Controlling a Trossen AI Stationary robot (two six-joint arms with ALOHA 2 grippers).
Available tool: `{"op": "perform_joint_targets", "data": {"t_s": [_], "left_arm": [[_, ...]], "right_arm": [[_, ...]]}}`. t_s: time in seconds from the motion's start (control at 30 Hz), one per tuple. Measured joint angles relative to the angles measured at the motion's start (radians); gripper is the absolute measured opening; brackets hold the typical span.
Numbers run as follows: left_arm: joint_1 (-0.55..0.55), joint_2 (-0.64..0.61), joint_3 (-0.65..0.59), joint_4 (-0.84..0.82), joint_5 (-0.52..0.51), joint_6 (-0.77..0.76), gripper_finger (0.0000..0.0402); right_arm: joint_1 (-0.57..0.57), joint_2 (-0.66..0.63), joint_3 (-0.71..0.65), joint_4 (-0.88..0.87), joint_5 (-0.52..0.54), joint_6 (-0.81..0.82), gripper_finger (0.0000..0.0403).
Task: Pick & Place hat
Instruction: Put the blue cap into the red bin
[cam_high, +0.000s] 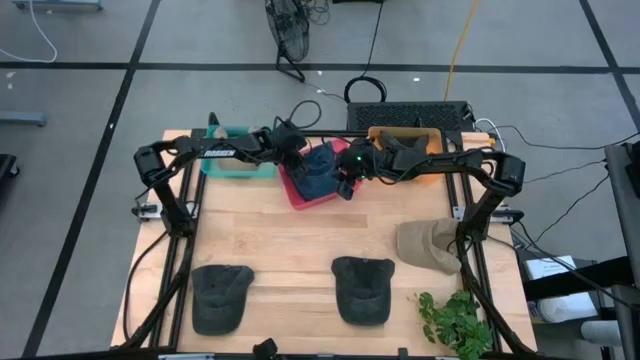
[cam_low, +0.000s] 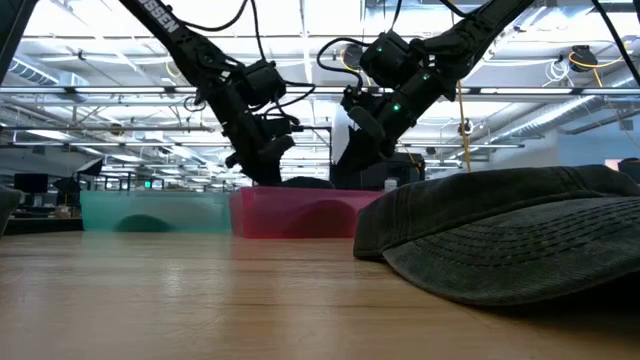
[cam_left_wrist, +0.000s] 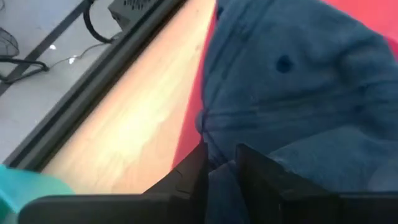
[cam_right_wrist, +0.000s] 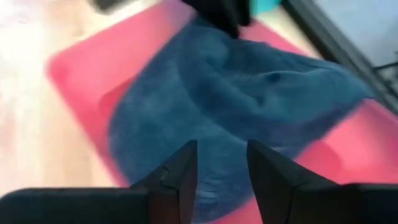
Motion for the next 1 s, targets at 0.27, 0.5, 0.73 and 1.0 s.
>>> {"op": "perform_joint_targets", "data": {"t_s": [0.27,0.5,0.73,1.0], "left_arm": [[-0.057,-0.032,0.001,-0.044,-0.011,-0.004,0.009],[-0.072,-0.034,0.0,-0.083,-0.022,-0.001,0.009],[-0.09,-0.034,0.0,-0.09,-0.032,0.003,0.009],[-0.132,-0.034,0.0,-0.05,-0.037,0.124,0.009]], "right_arm": [[-0.007,0.0,-0.07,0.135,0.133,-0.004,0.0121],[-0.037,0.001,-0.162,0.346,0.133,0.035,0.0116],[-0.052,0.001,-0.167,0.389,0.075,0.088,0.0091],[-0.053,-0.002,-0.165,0.38,-0.008,-0.072,0.0104]]}}
